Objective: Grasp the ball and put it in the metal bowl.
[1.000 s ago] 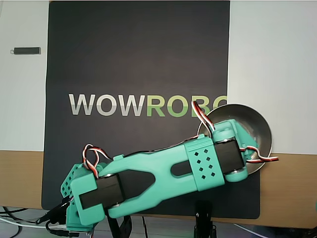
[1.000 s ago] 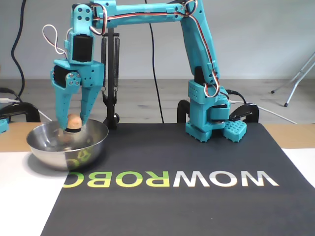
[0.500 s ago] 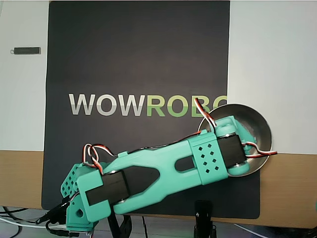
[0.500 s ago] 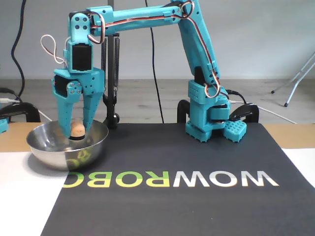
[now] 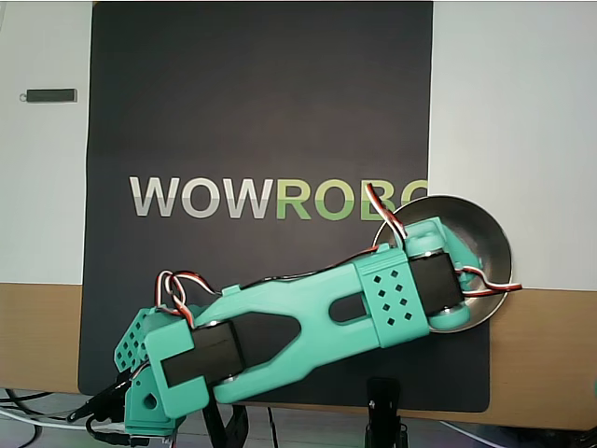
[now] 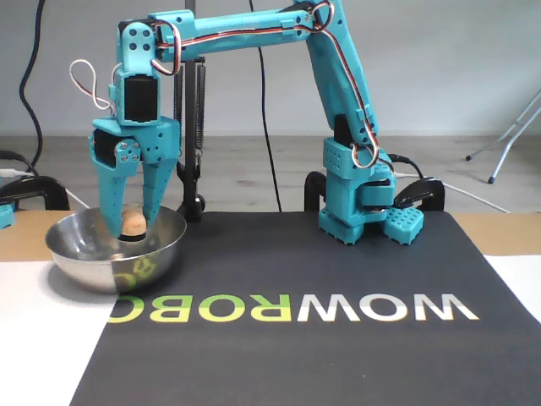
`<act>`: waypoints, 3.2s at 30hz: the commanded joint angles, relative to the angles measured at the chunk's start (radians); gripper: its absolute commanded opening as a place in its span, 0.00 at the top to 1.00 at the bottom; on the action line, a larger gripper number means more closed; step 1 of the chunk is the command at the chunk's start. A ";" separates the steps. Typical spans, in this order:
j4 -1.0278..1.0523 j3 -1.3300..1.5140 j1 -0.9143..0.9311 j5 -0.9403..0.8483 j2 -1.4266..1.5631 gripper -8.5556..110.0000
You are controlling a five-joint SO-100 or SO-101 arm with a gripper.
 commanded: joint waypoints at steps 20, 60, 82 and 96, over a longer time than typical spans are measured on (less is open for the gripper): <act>-0.011 -0.044 -0.008 -0.002 0.006 0.73; -0.009 -0.044 -0.005 -0.003 0.005 0.51; -0.011 -0.044 -0.006 -0.003 0.005 0.51; -0.011 -0.044 -0.006 0.003 0.005 0.51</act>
